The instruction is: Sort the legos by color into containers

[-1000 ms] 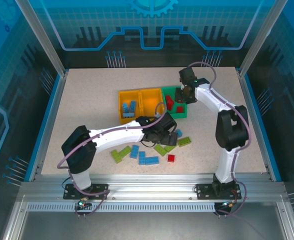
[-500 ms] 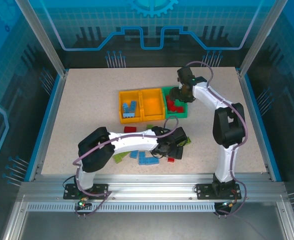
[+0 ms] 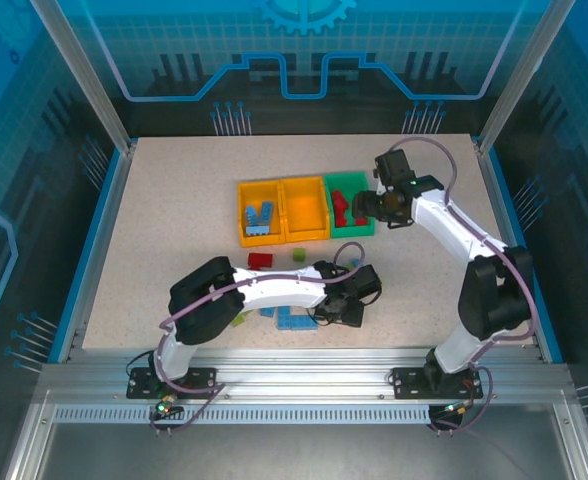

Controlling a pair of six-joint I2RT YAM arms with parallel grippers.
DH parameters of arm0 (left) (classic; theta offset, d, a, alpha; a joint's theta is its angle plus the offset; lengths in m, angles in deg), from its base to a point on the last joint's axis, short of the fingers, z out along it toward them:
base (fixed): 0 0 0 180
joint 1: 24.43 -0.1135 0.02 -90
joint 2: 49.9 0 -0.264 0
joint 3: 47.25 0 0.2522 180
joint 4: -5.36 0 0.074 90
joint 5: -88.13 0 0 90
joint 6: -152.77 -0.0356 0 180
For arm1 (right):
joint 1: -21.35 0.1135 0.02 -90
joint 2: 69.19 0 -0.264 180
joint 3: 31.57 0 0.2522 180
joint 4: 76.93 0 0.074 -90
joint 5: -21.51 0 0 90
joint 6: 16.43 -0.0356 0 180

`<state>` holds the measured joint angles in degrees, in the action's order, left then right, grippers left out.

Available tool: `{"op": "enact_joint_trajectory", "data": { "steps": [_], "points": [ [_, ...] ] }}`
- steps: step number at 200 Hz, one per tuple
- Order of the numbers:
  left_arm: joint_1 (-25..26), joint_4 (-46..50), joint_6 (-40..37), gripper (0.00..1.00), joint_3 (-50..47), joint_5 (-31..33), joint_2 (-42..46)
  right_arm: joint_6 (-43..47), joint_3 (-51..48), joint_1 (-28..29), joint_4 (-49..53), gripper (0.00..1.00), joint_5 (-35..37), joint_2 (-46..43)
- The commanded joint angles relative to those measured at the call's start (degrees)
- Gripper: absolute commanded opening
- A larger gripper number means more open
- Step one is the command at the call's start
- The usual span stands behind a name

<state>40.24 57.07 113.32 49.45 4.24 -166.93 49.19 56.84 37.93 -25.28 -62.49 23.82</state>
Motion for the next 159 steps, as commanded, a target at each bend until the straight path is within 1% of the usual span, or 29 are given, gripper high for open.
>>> {"op": "enact_joint_trajectory", "data": {
  "steps": [1, 24, 38, 57, 80, 102, 125, 138, 159],
  "points": [
    [0.33, 1.93, -0.82, 0.58, 2.65, -1.30, -2.38, -0.67, -3.64, -0.91, 0.09, 0.80, 1.19, -4.40],
    [0.31, 1.49, -0.88, 0.51, 2.93, -1.58, -3.24, -0.95, -7.11, -1.42, 0.26, 0.81, 1.87, -7.57],
    [0.36, 1.66, -1.04, 0.45, 3.17, -1.36, -3.70, -1.42, -8.82, -1.72, 0.26, 0.81, 1.75, -9.12],
    [0.35, 1.60, -1.23, 0.35, 3.53, -1.27, -4.04, -2.11, -11.05, -1.65, 0.17, 0.81, 0.84, -10.79],
    [0.36, 2.06, -1.54, 0.27, 4.22, -0.66, -3.81, -3.38, -14.77, -1.32, -0.53, 0.81, 0.22, -12.89],
    [0.16, 2.59, -2.25, 0.25, 4.64, 0.38, -2.51, -4.51, -19.14, -0.61, -1.73, 0.82, -0.93, -14.72],
    [-0.65, 4.64, -3.77, 0.25, 5.88, 1.75, -0.09, -4.97, -23.17, 1.68, -2.62, 0.82, -1.40, -16.05],
    [-1.73, 5.49, -4.92, 0.25, 6.32, 2.40, 1.81, -4.76, -25.42, 3.27, -3.22, 0.83, -1.75, -16.60],
    [-4.31, 6.51, -6.84, 0.26, 6.79, 2.69, 4.85, -4.43, -28.56, 6.17, -4.40, 0.87, -3.11, -17.70]
  ]
}}
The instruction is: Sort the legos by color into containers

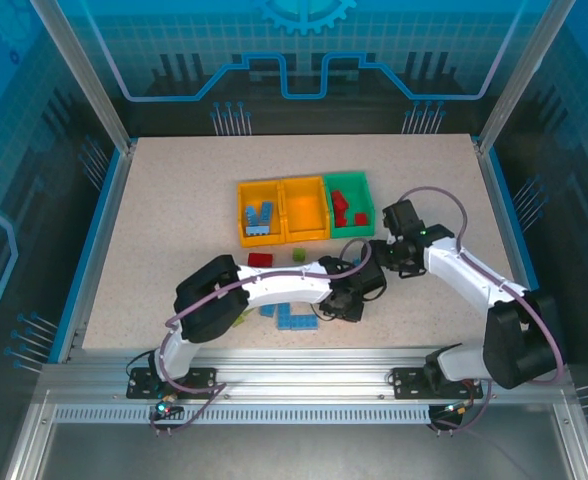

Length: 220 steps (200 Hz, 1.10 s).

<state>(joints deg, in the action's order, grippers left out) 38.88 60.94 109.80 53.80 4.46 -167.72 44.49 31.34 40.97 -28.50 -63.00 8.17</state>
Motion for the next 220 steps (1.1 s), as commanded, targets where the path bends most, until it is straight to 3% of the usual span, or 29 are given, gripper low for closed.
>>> {"op": "enact_joint_trajectory", "data": {
  "steps": [1, 42, 94, 161, 220],
  "points": [
    [-3.11, 2.64, -3.42, 0.26, 2.45, 2.47, 5.79, 0.35, -3.20, 3.27, -1.32, 0.87, -2.69, -2.13],
    [-8.41, 4.79, -8.31, 0.26, 5.83, 2.78, 8.79, 0.18, -6.63, 7.11, -2.44, 0.95, -2.90, -2.60],
    [-14.49, 4.10, -11.76, 0.27, 13.20, -0.96, 6.87, -1.91, -8.62, 9.28, -2.64, 0.96, -0.84, -1.30],
    [-22.01, 9.19, -17.10, 0.28, 37.59, -8.26, -10.16, -3.94, -8.49, 9.18, -4.88, 0.92, 1.24, 2.96],
    [-26.23, 3.44, -13.99, 0.36, 43.87, -11.69, -18.29, -4.49, -9.03, 9.08, -6.01, 0.86, 3.08, 3.38]
  ]
}}
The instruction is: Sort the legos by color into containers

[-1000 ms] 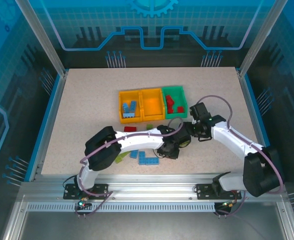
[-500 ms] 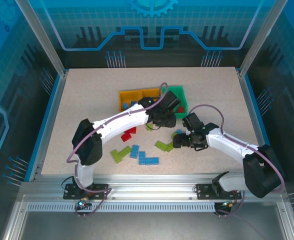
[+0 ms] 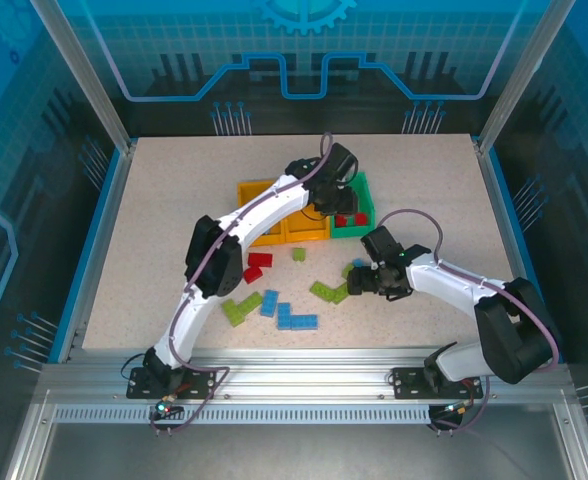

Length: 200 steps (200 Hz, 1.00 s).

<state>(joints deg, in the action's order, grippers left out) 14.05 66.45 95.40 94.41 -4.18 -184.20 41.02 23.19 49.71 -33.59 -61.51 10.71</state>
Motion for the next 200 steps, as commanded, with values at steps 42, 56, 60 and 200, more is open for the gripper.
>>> {"op": "enact_joint_trajectory", "data": {
  "steps": [42, 56, 60, 200],
  "points": [
    [-2.23, -5.55, 1.56, 0.46, 3.41, -4.18, -2.19, -1.02, -0.83, 0.38, -1.95, 0.81, 2.37, 1.58],
    [-2.25, -5.85, 2.08, 0.54, 3.26, -5.13, -2.13, -0.78, -0.60, 0.29, -2.33, 0.79, 2.60, 2.20],
    [-2.26, -5.96, 2.26, 0.55, 3.19, -5.47, -2.11, -0.61, -0.44, 0.27, -2.29, 0.79, 2.64, 2.47],
    [-2.03, -13.20, 5.27, 0.99, -14.03, -7.69, 13.62, 3.59, 3.39, -0.54, 0.84, 0.48, 4.22, 5.74]
  ]
}}
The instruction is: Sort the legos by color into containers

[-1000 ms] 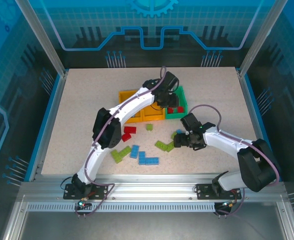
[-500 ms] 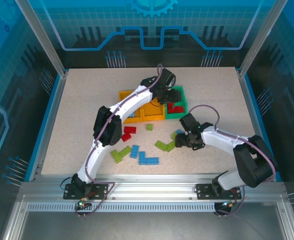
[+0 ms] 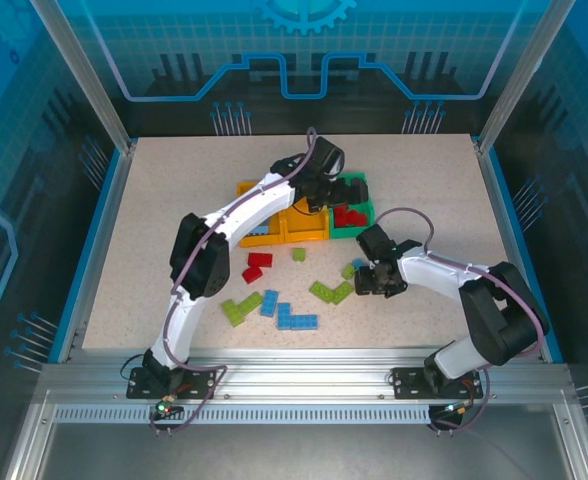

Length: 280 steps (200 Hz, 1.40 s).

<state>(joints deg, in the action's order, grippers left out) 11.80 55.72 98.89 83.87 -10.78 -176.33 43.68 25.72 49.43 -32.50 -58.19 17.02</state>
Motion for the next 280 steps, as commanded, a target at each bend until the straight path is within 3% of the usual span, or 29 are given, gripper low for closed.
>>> {"op": "enact_joint_trajectory", "data": {
  "steps": [1, 38, 48, 61, 68, 78, 95, 107, 149, 190, 242, 280],
  "points": [
    [0.23, -2.57, 1.86, 0.99, -3.78, -1.06, 5.98, 0.91, 0.86, -0.23, -0.21, 0.48, 0.88, -0.68],
    [0.15, -6.21, 2.64, 0.99, -11.00, -0.28, 13.77, 0.81, 0.46, 0.57, 0.88, 0.47, 0.50, -5.29],
    [0.07, -6.51, 2.66, 0.99, -12.92, 0.09, 15.45, 1.30, 0.61, 0.62, 1.54, 0.54, 0.75, -5.23],
    [0.00, -6.56, 2.47, 0.99, -15.10, 0.29, 17.47, 1.82, 1.45, 0.49, 3.12, 0.73, 1.76, -3.87],
    [-0.02, -6.52, 2.40, 0.99, -16.16, 0.38, 18.37, 2.07, 1.84, 0.49, 3.66, 0.77, 1.78, -3.08],
    [-0.12, -6.61, 2.46, 0.99, -17.99, 0.60, 19.70, 2.00, 2.02, 0.49, 3.95, 0.76, 1.63, -2.24],
    [-0.11, -7.70, 2.80, 0.99, -21.27, 0.98, 22.02, 1.62, 1.98, 0.47, 2.64, 0.61, 1.04, -1.74],
    [-0.34, -8.37, 3.08, 0.99, -23.57, 1.27, 23.70, 1.24, 1.96, 0.70, 1.67, 0.59, 0.49, -2.65],
    [-1.32, -9.44, 3.91, 0.99, -30.20, 2.05, 28.66, 3.61, 4.92, 0.45, 4.41, 0.72, 3.21, -1.49],
    [-2.12, -10.71, 4.81, 0.99, -35.84, 2.40, 32.48, 5.98, 5.03, -0.13, 3.86, 0.84, 0.60, 0.68],
    [-2.66, -10.72, 5.12, 0.99, -38.27, 2.48, 34.38, 7.00, 6.56, -0.78, 2.55, 0.83, -0.83, 5.44],
    [-3.22, -10.40, 5.20, 0.99, -39.94, 3.19, 36.24, 6.59, 7.98, -0.26, 3.37, 0.62, 0.70, 4.74]
  ]
}}
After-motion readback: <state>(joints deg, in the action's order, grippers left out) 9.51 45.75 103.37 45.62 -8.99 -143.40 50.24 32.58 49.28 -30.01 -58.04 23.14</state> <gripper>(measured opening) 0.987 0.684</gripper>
